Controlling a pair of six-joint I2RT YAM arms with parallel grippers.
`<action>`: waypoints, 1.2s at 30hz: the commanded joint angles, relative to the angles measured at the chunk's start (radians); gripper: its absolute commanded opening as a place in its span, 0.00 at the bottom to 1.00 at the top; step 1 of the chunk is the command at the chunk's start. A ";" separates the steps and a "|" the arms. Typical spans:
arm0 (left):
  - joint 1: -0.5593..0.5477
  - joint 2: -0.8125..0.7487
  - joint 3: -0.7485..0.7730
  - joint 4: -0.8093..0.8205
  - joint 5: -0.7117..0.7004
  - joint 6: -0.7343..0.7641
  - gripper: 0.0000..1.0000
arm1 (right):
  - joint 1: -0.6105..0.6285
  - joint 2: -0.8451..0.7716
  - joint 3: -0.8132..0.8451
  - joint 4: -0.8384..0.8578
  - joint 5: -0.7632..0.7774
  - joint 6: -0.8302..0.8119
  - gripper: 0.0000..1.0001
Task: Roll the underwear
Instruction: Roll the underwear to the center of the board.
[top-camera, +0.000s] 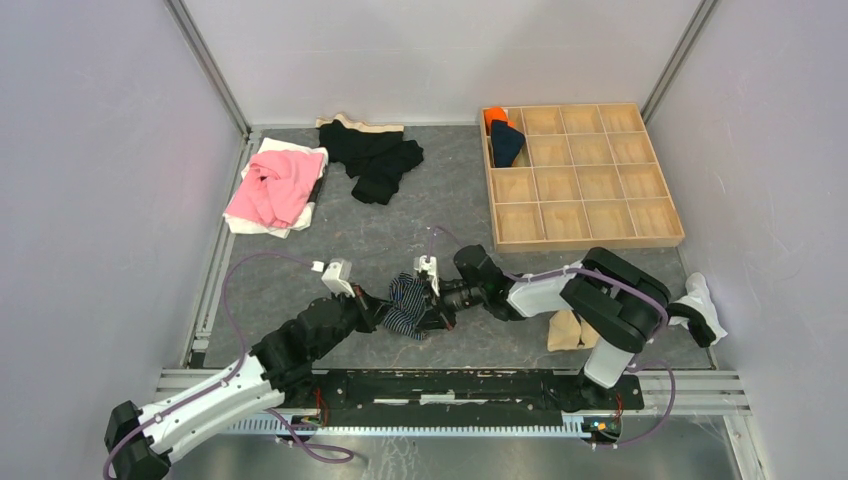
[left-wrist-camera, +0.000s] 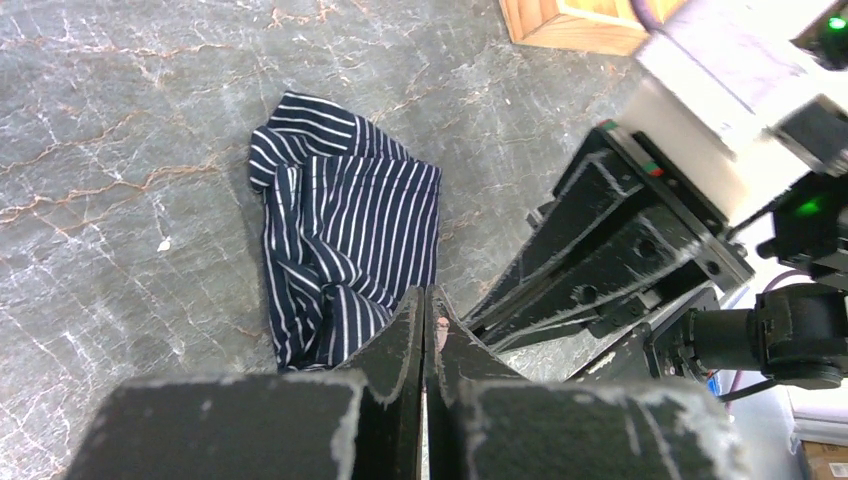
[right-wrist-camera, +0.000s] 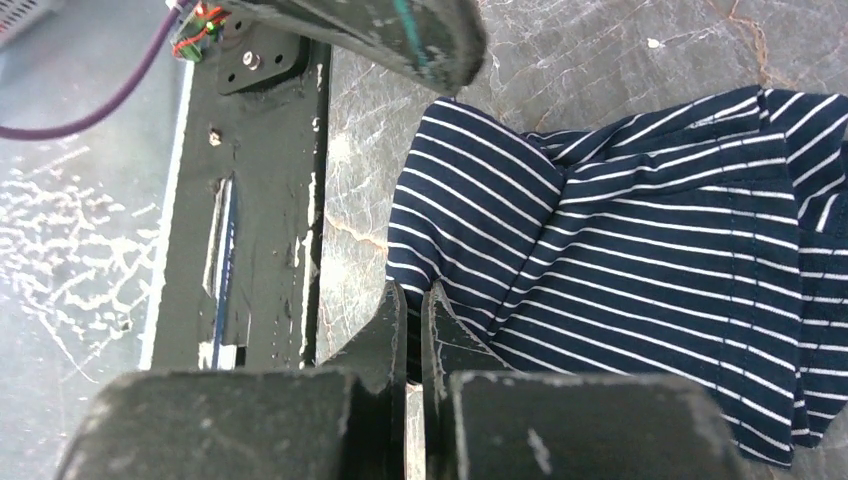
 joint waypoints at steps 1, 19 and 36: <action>0.005 0.007 0.051 0.011 0.021 0.056 0.02 | -0.036 0.057 0.031 0.115 -0.086 0.166 0.00; 0.005 0.071 0.019 0.097 0.048 0.067 0.02 | -0.169 0.182 0.064 0.114 -0.009 0.372 0.00; 0.006 0.274 0.074 0.257 -0.067 0.119 0.02 | -0.207 0.201 0.107 -0.027 0.080 0.401 0.00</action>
